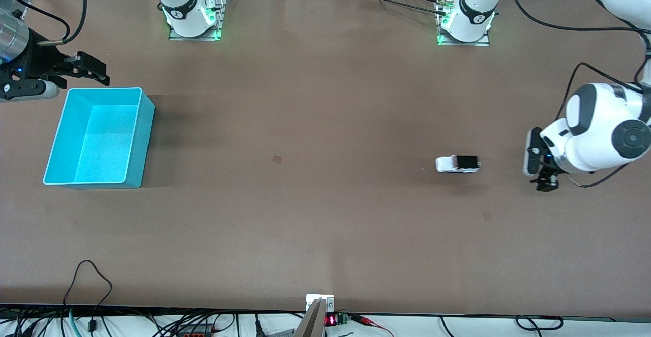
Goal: Wind and store white jeep toy
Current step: 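Open the left gripper and lift it off the jeep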
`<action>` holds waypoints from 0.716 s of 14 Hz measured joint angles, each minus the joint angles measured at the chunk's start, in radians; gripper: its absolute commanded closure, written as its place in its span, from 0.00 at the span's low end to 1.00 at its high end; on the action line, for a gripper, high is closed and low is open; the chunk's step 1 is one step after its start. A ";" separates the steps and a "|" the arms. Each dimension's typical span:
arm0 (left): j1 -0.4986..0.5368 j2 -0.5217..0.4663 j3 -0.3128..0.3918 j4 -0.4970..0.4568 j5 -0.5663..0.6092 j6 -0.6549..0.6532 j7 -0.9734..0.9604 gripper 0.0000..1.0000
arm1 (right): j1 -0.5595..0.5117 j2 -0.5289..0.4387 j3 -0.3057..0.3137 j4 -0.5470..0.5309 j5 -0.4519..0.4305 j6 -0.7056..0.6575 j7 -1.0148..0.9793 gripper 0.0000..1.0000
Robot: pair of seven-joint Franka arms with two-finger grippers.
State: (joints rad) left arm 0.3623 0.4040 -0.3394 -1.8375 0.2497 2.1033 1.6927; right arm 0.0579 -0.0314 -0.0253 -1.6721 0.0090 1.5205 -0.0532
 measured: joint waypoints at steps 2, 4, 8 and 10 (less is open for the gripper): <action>-0.063 -0.030 -0.001 0.001 -0.036 -0.006 -0.026 0.00 | 0.000 0.001 0.000 0.000 0.000 0.000 0.000 0.00; -0.115 -0.049 -0.001 0.001 -0.073 -0.010 -0.092 0.00 | 0.000 0.003 0.000 0.000 0.000 0.000 0.000 0.00; -0.155 -0.065 0.000 0.002 -0.185 -0.009 -0.309 0.00 | -0.001 0.009 -0.002 0.000 0.000 0.001 0.000 0.00; -0.156 -0.071 0.000 0.018 -0.218 -0.009 -0.426 0.00 | -0.001 0.009 -0.002 0.000 -0.001 0.001 0.000 0.00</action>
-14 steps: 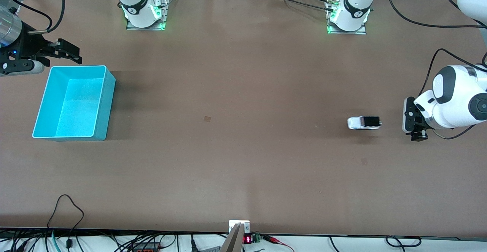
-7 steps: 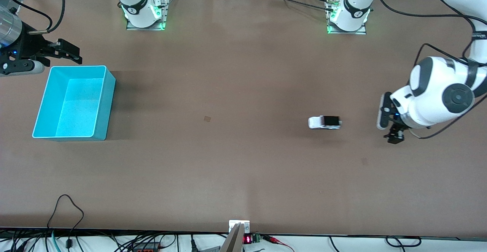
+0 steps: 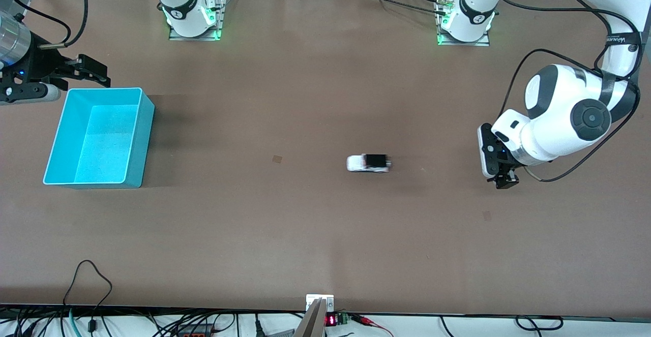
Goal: Wind and store white jeep toy
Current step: 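Open the left gripper and lift it off the jeep, then reach the right gripper toward the jeep while the left gripper withdraws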
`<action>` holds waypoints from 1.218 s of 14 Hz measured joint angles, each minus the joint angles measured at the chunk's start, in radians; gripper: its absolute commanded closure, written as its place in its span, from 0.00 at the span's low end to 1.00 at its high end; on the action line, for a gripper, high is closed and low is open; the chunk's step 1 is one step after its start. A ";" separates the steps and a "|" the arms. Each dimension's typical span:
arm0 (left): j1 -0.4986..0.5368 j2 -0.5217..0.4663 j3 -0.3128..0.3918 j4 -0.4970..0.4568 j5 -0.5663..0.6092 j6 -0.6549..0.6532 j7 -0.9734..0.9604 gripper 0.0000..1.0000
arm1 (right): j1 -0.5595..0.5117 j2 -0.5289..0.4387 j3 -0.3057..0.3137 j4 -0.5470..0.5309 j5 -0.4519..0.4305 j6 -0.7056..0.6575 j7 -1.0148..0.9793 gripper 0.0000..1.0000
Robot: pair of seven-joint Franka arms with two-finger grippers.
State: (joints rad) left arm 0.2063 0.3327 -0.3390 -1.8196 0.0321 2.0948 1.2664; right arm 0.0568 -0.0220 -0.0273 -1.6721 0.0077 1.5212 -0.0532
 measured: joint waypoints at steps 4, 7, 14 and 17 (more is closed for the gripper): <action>-0.006 -0.008 0.005 0.068 -0.009 0.000 -0.260 0.00 | 0.000 0.000 -0.001 0.000 -0.002 0.000 0.000 0.00; -0.010 -0.023 0.012 0.084 -0.009 0.000 -0.451 0.00 | -0.001 0.003 -0.002 0.000 -0.002 -0.002 0.000 0.00; -0.072 -0.037 0.137 0.165 -0.011 -0.027 -0.857 0.00 | 0.000 0.041 0.000 -0.003 -0.002 -0.067 -0.017 0.00; -0.072 -0.063 0.154 0.198 -0.011 -0.105 -1.055 0.00 | 0.002 0.066 0.001 -0.004 -0.001 -0.097 -0.044 0.00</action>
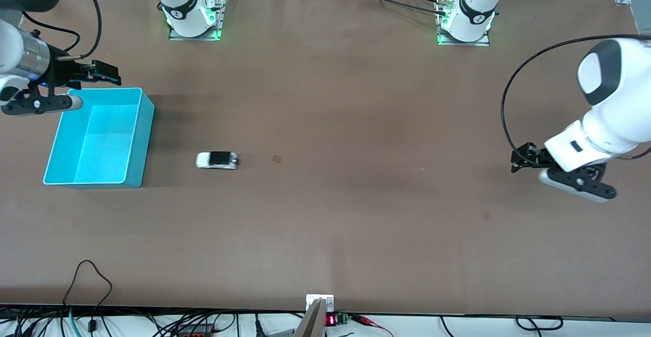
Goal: Wind and store white jeep toy
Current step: 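Reach the right gripper toward the jeep while the left gripper withdraws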
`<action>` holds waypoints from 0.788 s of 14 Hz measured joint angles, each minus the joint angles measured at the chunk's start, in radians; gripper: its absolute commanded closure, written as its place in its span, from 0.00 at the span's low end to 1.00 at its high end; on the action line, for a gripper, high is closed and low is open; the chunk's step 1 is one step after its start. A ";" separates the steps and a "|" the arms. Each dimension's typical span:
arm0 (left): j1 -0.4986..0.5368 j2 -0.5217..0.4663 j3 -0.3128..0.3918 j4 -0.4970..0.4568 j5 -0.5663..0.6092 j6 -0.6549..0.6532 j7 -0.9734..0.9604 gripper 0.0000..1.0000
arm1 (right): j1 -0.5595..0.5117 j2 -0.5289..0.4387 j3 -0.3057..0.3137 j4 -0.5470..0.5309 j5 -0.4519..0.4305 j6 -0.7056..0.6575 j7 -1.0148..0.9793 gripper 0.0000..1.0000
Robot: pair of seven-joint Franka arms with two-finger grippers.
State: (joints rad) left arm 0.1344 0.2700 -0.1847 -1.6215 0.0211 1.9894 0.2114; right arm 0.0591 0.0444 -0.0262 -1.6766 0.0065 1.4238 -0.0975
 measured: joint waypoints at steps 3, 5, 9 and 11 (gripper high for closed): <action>-0.001 -0.025 0.017 0.023 0.000 -0.035 -0.065 0.00 | 0.004 0.015 0.001 -0.013 0.000 -0.002 -0.008 0.00; -0.001 -0.040 0.033 0.026 0.000 -0.054 -0.091 0.00 | 0.011 0.017 0.001 -0.020 0.000 -0.002 -0.014 0.00; -0.007 -0.054 0.065 0.027 -0.036 -0.095 -0.131 0.00 | 0.010 0.009 0.003 -0.075 0.000 0.065 -0.129 0.00; -0.008 -0.065 0.070 0.028 -0.041 -0.105 -0.138 0.00 | -0.035 -0.015 0.031 -0.159 0.000 0.165 -0.256 0.00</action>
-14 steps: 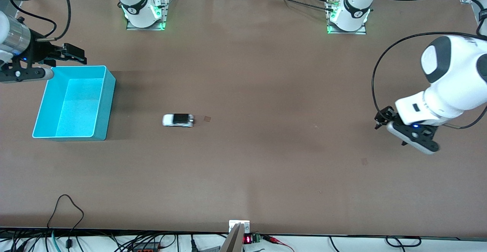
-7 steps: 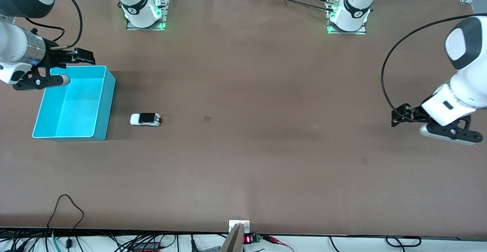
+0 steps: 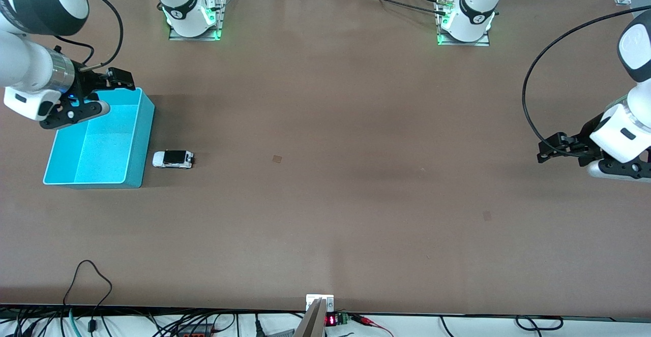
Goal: Wind and store white jeep toy
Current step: 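Reach the right gripper toward the jeep while the left gripper withdraws, then lower the right gripper onto the jeep and close on it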
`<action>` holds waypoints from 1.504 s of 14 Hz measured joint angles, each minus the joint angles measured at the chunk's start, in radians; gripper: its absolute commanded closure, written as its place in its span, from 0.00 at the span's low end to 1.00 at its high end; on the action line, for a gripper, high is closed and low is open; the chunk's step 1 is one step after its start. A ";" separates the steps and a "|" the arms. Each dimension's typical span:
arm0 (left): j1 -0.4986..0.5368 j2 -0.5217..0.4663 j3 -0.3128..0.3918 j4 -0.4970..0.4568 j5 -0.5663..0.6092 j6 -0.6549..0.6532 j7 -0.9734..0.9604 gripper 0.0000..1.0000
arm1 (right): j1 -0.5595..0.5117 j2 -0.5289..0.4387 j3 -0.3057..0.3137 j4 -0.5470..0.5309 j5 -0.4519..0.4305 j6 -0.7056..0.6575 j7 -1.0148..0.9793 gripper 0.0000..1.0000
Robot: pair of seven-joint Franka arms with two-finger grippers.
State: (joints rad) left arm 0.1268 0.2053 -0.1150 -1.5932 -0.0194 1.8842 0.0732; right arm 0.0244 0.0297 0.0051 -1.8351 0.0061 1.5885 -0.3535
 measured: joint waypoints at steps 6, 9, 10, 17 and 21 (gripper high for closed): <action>-0.003 -0.041 0.020 0.002 0.000 -0.067 -0.009 0.00 | -0.155 -0.041 0.188 -0.189 -0.001 0.246 -0.391 0.00; -0.010 -0.061 0.019 0.003 -0.002 -0.091 -0.054 0.00 | -0.191 -0.043 0.214 -0.296 -0.003 0.384 -0.589 0.00; -0.011 -0.072 0.018 0.003 -0.002 -0.101 -0.068 0.00 | -0.201 -0.042 0.214 -0.328 -0.003 0.428 -0.647 0.00; -0.011 -0.108 0.018 0.003 -0.002 -0.182 -0.104 0.00 | -0.231 0.046 0.235 -0.421 -0.011 0.672 -0.912 0.00; -0.009 -0.114 0.020 0.003 -0.002 -0.183 -0.104 0.00 | -0.241 0.162 0.235 -0.419 -0.060 0.810 -1.008 0.00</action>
State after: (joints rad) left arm 0.1176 0.0914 -0.0951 -1.5902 -0.0215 1.7016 -0.0309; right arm -0.2171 0.1914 0.2406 -2.2546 -0.0538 2.3989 -1.3615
